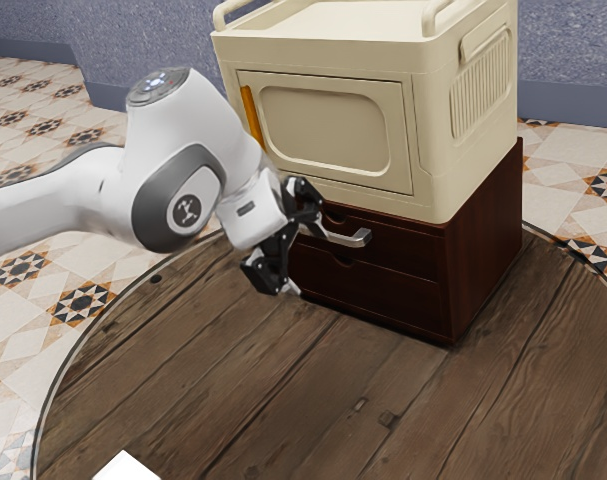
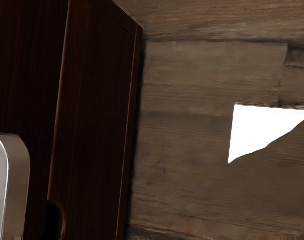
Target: Pull the drawer handle with one arm to open the drawer
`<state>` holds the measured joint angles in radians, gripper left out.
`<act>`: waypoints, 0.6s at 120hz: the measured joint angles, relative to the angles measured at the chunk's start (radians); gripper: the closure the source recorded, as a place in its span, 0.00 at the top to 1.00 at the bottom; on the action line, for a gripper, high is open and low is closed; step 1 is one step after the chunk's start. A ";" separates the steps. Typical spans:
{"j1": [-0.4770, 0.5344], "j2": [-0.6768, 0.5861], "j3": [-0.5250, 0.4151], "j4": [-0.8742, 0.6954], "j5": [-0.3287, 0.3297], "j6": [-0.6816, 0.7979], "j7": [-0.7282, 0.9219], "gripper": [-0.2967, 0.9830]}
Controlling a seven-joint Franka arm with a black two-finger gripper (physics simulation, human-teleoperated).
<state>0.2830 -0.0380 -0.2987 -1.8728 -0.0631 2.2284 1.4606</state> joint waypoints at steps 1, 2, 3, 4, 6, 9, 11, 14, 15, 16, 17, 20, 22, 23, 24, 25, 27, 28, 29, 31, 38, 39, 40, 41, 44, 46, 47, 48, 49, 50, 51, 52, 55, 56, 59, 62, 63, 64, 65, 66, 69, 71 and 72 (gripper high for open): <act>0.001 0.002 0.000 0.001 0.000 0.001 0.003 0.77; 0.002 0.003 0.001 0.002 -0.001 0.001 0.006 0.77; 0.003 0.005 0.001 0.003 -0.001 0.002 0.009 0.77; 0.004 0.006 0.001 0.004 -0.001 0.003 0.012 0.77; 0.006 0.008 0.002 0.005 -0.002 0.004 0.017 0.77; 0.009 0.010 0.002 0.007 -0.003 0.006 0.025 0.77; 0.011 0.011 0.002 0.007 -0.004 0.007 0.030 0.77; 0.014 0.012 0.002 0.008 -0.004 0.009 0.038 0.77; 0.015 0.012 0.002 0.008 -0.005 0.009 0.040 0.77; 0.016 0.013 0.002 0.009 -0.005 0.009 0.043 0.77; 0.017 0.013 0.002 0.009 -0.005 0.010 0.045 0.77; 0.020 0.014 0.003 0.009 -0.005 0.011 0.052 0.77; 0.021 0.014 0.003 0.010 -0.006 0.013 0.056 0.77; 0.022 0.015 0.003 0.011 -0.006 0.014 0.059 0.77; 0.023 0.016 0.003 0.012 -0.006 0.015 0.061 0.77; 0.023 0.017 0.003 0.013 -0.006 0.017 0.063 0.77; 0.024 0.020 0.003 0.014 -0.006 0.020 0.067 0.77; 0.024 0.021 0.003 0.015 -0.007 0.021 0.069 0.77; 0.025 0.023 0.003 0.016 -0.007 0.023 0.071 0.77; 0.025 0.025 0.003 0.017 -0.007 0.026 0.074 0.77; 0.028 0.031 0.003 0.019 -0.013 0.042 0.086 0.77; 0.028 0.031 0.003 0.019 -0.014 0.045 0.088 0.77; 0.029 0.032 0.003 0.019 -0.015 0.049 0.089 0.77; 0.029 0.033 0.003 0.019 -0.017 0.052 0.091 0.77; 0.030 0.034 0.003 0.018 -0.020 0.061 0.095 0.77; 0.031 0.036 0.003 0.017 -0.022 0.066 0.098 0.77; 0.031 0.037 0.003 0.017 -0.023 0.069 0.099 0.77; 0.031 0.039 0.003 0.017 -0.024 0.071 0.100 0.77; 0.031 0.041 0.003 0.016 -0.024 0.074 0.102 0.77; 0.031 0.043 0.003 0.016 -0.025 0.076 0.103 0.77; 0.031 0.045 0.003 0.016 -0.026 0.078 0.104 0.77; 0.031 0.046 0.003 0.016 -0.027 0.080 0.105 0.77; 0.032 0.049 0.003 0.015 -0.030 0.086 0.109 0.77; 0.032 0.050 0.003 0.015 -0.031 0.087 0.110 0.77; 0.033 0.053 0.003 0.015 -0.032 0.092 0.113 0.77; 0.033 0.055 0.004 0.015 -0.034 0.096 0.116 0.77; 0.033 0.057 0.004 0.015 -0.034 0.098 0.117 0.77; 0.033 0.059 0.004 0.015 -0.035 0.099 0.118 0.77; 0.033 0.062 0.004 0.015 -0.035 0.100 0.119 0.77; 0.033 0.063 0.004 0.015 -0.036 0.101 0.120 0.77; 0.033 0.067 0.004 0.015 -0.037 0.105 0.123 0.77; 0.033 0.069 0.004 0.015 -0.037 0.107 0.124 0.77; 0.032 0.070 0.004 0.015 -0.038 0.107 0.125 0.77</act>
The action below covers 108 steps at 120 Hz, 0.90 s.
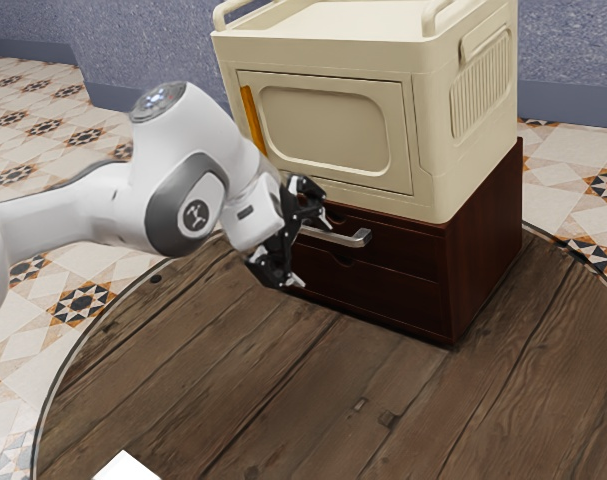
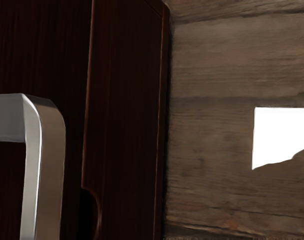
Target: Pull the drawer handle with one arm to open the drawer
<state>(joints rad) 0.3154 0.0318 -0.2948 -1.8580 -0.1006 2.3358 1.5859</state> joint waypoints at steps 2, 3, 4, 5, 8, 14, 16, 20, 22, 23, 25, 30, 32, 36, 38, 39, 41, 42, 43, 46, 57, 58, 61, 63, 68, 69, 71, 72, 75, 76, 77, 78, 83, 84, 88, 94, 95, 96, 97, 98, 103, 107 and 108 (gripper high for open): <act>-0.001 0.001 0.001 0.000 -0.001 0.002 0.002 0.77; -0.001 0.002 0.001 0.000 -0.001 0.003 0.002 0.78; -0.002 0.003 0.002 0.000 -0.002 0.003 0.003 0.78; -0.002 0.004 0.002 0.000 -0.002 0.004 0.004 0.78; -0.002 0.006 0.001 0.000 -0.003 0.007 0.006 0.77; -0.002 0.008 0.001 0.000 -0.004 0.010 0.011 0.77; -0.003 0.009 0.000 0.000 -0.004 0.011 0.012 0.77; -0.004 0.011 0.000 0.001 -0.004 0.014 0.015 0.77; -0.005 0.011 -0.001 0.001 -0.004 0.015 0.016 0.77; -0.006 0.012 -0.001 0.001 -0.004 0.016 0.017 0.77; -0.008 0.012 -0.001 0.001 -0.004 0.017 0.018 0.77; -0.013 0.014 -0.001 0.001 -0.004 0.019 0.021 0.77; -0.015 0.014 -0.001 0.002 -0.004 0.021 0.022 0.77; -0.021 0.017 -0.001 0.002 -0.004 0.023 0.024 0.77; -0.024 0.018 0.000 0.002 -0.004 0.023 0.025 0.77; -0.025 0.019 0.000 0.002 -0.004 0.024 0.026 0.77; -0.027 0.020 0.000 0.002 -0.004 0.025 0.027 0.77; -0.028 0.021 0.000 0.003 -0.004 0.025 0.027 0.77; -0.029 0.021 0.001 0.003 -0.004 0.025 0.028 0.77; -0.035 0.022 0.004 0.003 -0.004 0.026 0.029 0.77; -0.038 0.027 0.013 0.003 -0.003 0.029 0.034 0.77; -0.038 0.027 0.014 0.003 -0.003 0.029 0.034 0.77; -0.034 0.029 0.014 0.003 -0.003 0.030 0.035 0.77; -0.032 0.029 0.015 0.003 -0.003 0.030 0.036 0.77; -0.026 0.031 0.015 0.003 -0.003 0.031 0.037 0.77; -0.025 0.031 0.015 0.003 -0.003 0.031 0.038 0.77; -0.023 0.033 0.015 0.003 -0.003 0.031 0.038 0.77; -0.022 0.034 0.015 0.003 -0.003 0.032 0.039 0.77; -0.021 0.039 0.015 0.003 -0.003 0.032 0.040 0.77; -0.021 0.041 0.015 0.003 -0.003 0.033 0.040 0.78; -0.020 0.042 0.015 0.003 -0.003 0.033 0.040 0.77; -0.020 0.042 0.015 0.003 -0.002 0.034 0.040 0.77; -0.021 0.045 0.015 0.003 -0.003 0.036 0.042 0.77; -0.021 0.045 0.016 0.003 -0.003 0.036 0.042 0.77; -0.022 0.046 0.016 0.003 -0.003 0.037 0.043 0.77; -0.023 0.046 0.016 0.003 -0.003 0.039 0.044 0.76; -0.023 0.045 0.016 0.003 -0.003 0.040 0.045 0.75; -0.023 0.045 0.016 0.003 -0.003 0.040 0.045 0.75; -0.023 0.044 0.016 0.003 -0.003 0.041 0.045 0.74; -0.023 0.044 0.016 0.003 -0.003 0.042 0.045 0.74; -0.024 0.041 0.016 0.003 -0.003 0.045 0.046 0.71; -0.024 0.038 0.016 0.003 -0.003 0.047 0.046 0.68; -0.024 0.038 0.016 0.003 -0.003 0.048 0.046 0.68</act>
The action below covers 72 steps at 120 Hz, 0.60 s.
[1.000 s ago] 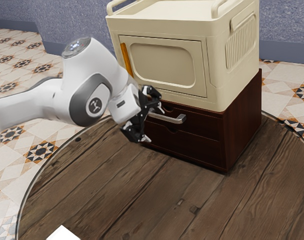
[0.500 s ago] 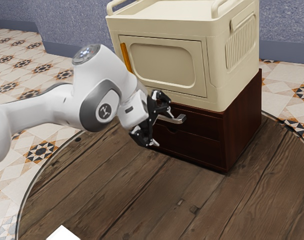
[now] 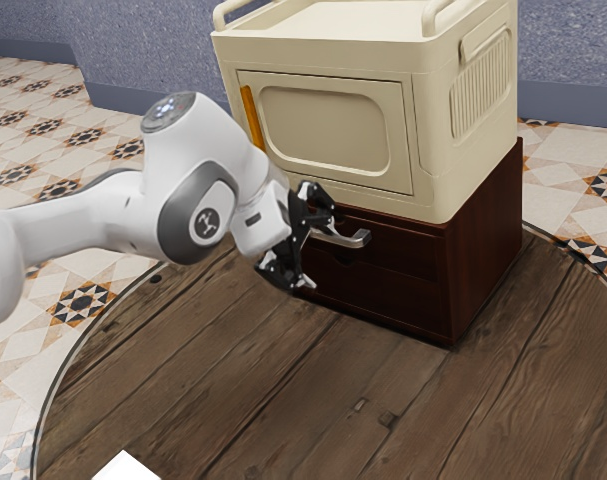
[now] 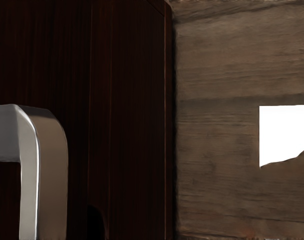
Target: Pull the drawer handle with one arm to open the drawer
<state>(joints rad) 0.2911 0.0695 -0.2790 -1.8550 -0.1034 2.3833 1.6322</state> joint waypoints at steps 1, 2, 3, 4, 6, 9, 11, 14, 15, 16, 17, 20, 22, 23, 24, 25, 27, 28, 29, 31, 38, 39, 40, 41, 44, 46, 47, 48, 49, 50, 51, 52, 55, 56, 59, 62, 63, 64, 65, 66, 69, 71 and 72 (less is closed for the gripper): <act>0.000 0.000 0.000 0.000 0.000 0.000 0.000 0.67; 0.000 -0.001 0.000 0.000 0.000 0.001 0.000 0.67; 0.000 -0.001 0.000 0.000 0.000 0.001 0.000 0.66; 0.000 -0.001 0.000 0.000 0.000 0.002 0.000 0.66; 0.000 -0.002 0.000 0.000 0.000 0.002 0.001 0.65; 0.000 -0.005 0.000 -0.001 0.000 0.003 0.001 0.63; 0.001 -0.008 0.000 -0.002 0.000 0.003 0.001 0.62; 0.001 -0.013 0.000 -0.004 0.001 0.003 0.000 0.60; 0.001 -0.015 0.000 -0.005 0.001 0.003 0.000 0.59; 0.001 -0.016 0.000 -0.005 0.000 0.003 0.000 0.58; 0.001 -0.018 0.000 -0.006 0.001 0.003 0.000 0.58; 0.001 -0.021 0.000 -0.009 0.001 0.003 0.000 0.57; 0.001 -0.023 0.000 -0.012 0.001 0.003 0.000 0.56; 0.001 -0.024 0.000 -0.013 0.001 0.003 0.000 0.56; 0.001 -0.025 0.000 -0.014 0.001 0.003 -0.001 0.56; 0.002 -0.026 0.000 -0.015 0.001 0.003 -0.001 0.56; 0.002 -0.029 0.000 -0.017 0.001 0.003 -0.001 0.55; 0.002 -0.030 0.000 -0.018 0.001 0.003 -0.001 0.55; 0.002 -0.032 -0.001 -0.020 0.001 0.003 -0.001 0.54; 0.002 -0.036 -0.001 -0.024 0.001 0.003 -0.002 0.54; 0.003 -0.052 -0.001 -0.039 0.001 0.003 -0.003 0.51; 0.003 -0.055 -0.001 -0.041 0.001 0.003 -0.004 0.50; 0.003 -0.057 -0.001 -0.042 0.001 0.003 -0.004 0.50; 0.003 -0.059 -0.001 -0.044 0.001 0.003 -0.004 0.49; 0.003 -0.065 0.000 -0.048 0.000 0.003 -0.005 0.48; 0.002 -0.068 0.000 -0.052 0.000 0.003 -0.005 0.48; 0.003 -0.071 0.000 -0.054 0.000 0.003 -0.006 0.48; 0.003 -0.073 0.000 -0.056 0.000 0.003 -0.006 0.47; 0.003 -0.075 0.000 -0.057 0.000 0.003 -0.006 0.47; 0.003 -0.077 0.000 -0.059 0.000 0.003 -0.007 0.47; 0.002 -0.080 0.001 -0.062 0.000 0.003 -0.007 0.46; 0.002 -0.083 0.001 -0.065 0.000 0.003 -0.007 0.46; 0.002 -0.094 0.001 -0.076 0.000 0.004 -0.008 0.45; 0.002 -0.097 0.001 -0.079 0.000 0.004 -0.008 0.45; 0.003 -0.108 0.001 -0.090 0.000 0.004 -0.009 0.44; 0.003 -0.120 0.001 -0.103 0.000 0.005 -0.011 0.43; 0.003 -0.125 0.001 -0.107 0.000 0.006 -0.011 0.43; 0.003 -0.129 0.001 -0.111 -0.001 0.006 -0.011 0.43; 0.003 -0.133 0.001 -0.115 -0.001 0.006 -0.012 0.42; 0.003 -0.137 0.001 -0.118 -0.001 0.006 -0.012 0.42; 0.001 -0.148 0.004 -0.128 -0.001 0.007 -0.013 0.42; 0.000 -0.154 0.006 -0.134 -0.001 0.007 -0.014 0.41; 0.000 -0.156 0.007 -0.137 -0.001 0.007 -0.015 0.41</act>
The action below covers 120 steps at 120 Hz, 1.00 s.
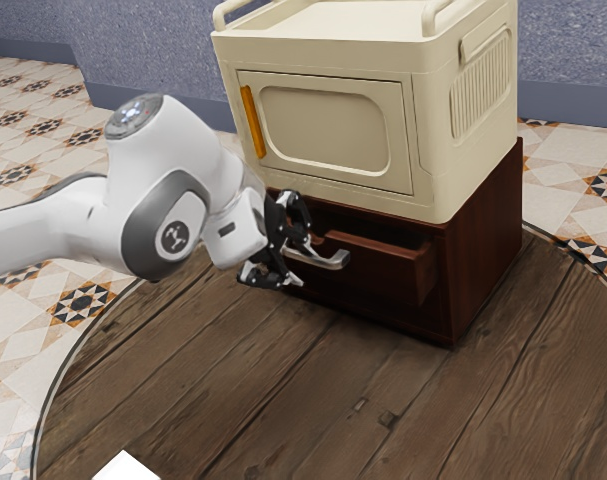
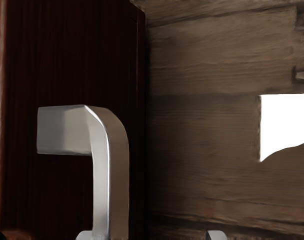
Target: Pull the drawer handle with one arm to open the drawer
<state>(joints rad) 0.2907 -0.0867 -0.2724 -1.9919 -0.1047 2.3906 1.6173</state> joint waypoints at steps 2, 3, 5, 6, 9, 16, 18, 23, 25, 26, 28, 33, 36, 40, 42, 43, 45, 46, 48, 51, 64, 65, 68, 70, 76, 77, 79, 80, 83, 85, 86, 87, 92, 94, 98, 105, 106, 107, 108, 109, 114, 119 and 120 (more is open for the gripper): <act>0.000 -0.005 0.001 -0.006 0.000 0.000 -0.001 0.41; 0.000 -0.007 0.001 -0.008 0.000 0.001 -0.001 0.40; 0.001 -0.012 0.002 -0.012 0.000 0.001 -0.002 0.40; 0.001 -0.014 0.003 -0.014 0.000 0.001 -0.003 0.39; 0.002 -0.019 0.004 -0.020 0.000 0.002 -0.005 0.38; 0.002 -0.029 0.008 -0.032 0.000 0.005 -0.009 0.36; 0.002 -0.031 0.009 -0.033 0.000 0.005 -0.011 0.35; 0.004 -0.035 0.013 -0.039 0.000 0.007 -0.015 0.33; 0.004 -0.036 0.013 -0.040 0.000 0.007 -0.017 0.33; 0.005 -0.037 0.014 -0.041 0.000 0.007 -0.017 0.32; 0.005 -0.038 0.014 -0.042 0.000 0.008 -0.019 0.32; 0.005 -0.040 0.015 -0.046 0.000 0.009 -0.022 0.30; 0.005 -0.044 0.015 -0.050 0.000 0.010 -0.024 0.30; 0.005 -0.048 0.015 -0.055 0.000 0.011 -0.027 0.29; 0.005 -0.049 0.015 -0.059 0.001 0.012 -0.028 0.29; 0.005 -0.051 0.015 -0.060 0.001 0.012 -0.029 0.29; 0.005 -0.054 0.015 -0.064 0.001 0.012 -0.030 0.28; 0.005 -0.056 0.015 -0.065 0.001 0.012 -0.030 0.28; 0.005 -0.060 0.015 -0.069 0.001 0.013 -0.032 0.27; 0.005 -0.066 0.015 -0.075 0.000 0.014 -0.033 0.27; 0.004 -0.083 0.016 -0.095 0.000 0.017 -0.040 0.26; 0.004 -0.084 0.016 -0.097 0.000 0.017 -0.041 0.26; 0.004 -0.086 0.016 -0.102 0.000 0.019 -0.042 0.26; 0.004 -0.087 0.017 -0.106 0.000 0.020 -0.043 0.27; 0.005 -0.091 0.017 -0.111 0.000 0.022 -0.045 0.28; 0.005 -0.092 0.017 -0.112 -0.001 0.023 -0.046 0.28; 0.005 -0.093 0.017 -0.114 -0.001 0.024 -0.047 0.28; 0.005 -0.094 0.017 -0.114 -0.001 0.024 -0.047 0.29; 0.005 -0.097 0.018 -0.117 -0.001 0.025 -0.048 0.29; 0.005 -0.100 0.018 -0.120 -0.001 0.025 -0.049 0.29; 0.005 -0.102 0.018 -0.122 -0.001 0.026 -0.049 0.29; 0.005 -0.104 0.018 -0.123 -0.001 0.026 -0.049 0.29; 0.005 -0.114 0.019 -0.133 -0.001 0.027 -0.051 0.29; 0.005 -0.120 0.019 -0.137 -0.001 0.028 -0.052 0.30; 0.005 -0.131 0.019 -0.147 -0.001 0.029 -0.054 0.30; 0.005 -0.143 0.019 -0.157 -0.002 0.030 -0.057 0.30; 0.005 -0.144 0.019 -0.158 -0.002 0.030 -0.057 0.30; 0.005 -0.145 0.019 -0.159 -0.002 0.030 -0.057 0.30; 0.005 -0.146 0.019 -0.159 -0.002 0.030 -0.058 0.30; 0.005 -0.147 0.019 -0.161 -0.002 0.030 -0.058 0.30; 0.004 -0.152 0.019 -0.167 -0.003 0.031 -0.060 0.30; 0.004 -0.161 0.018 -0.177 -0.003 0.033 -0.062 0.31; 0.004 -0.164 0.018 -0.180 -0.003 0.033 -0.062 0.31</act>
<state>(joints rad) 0.2950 -0.2502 -0.2541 -2.1716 -0.1079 2.4238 1.5549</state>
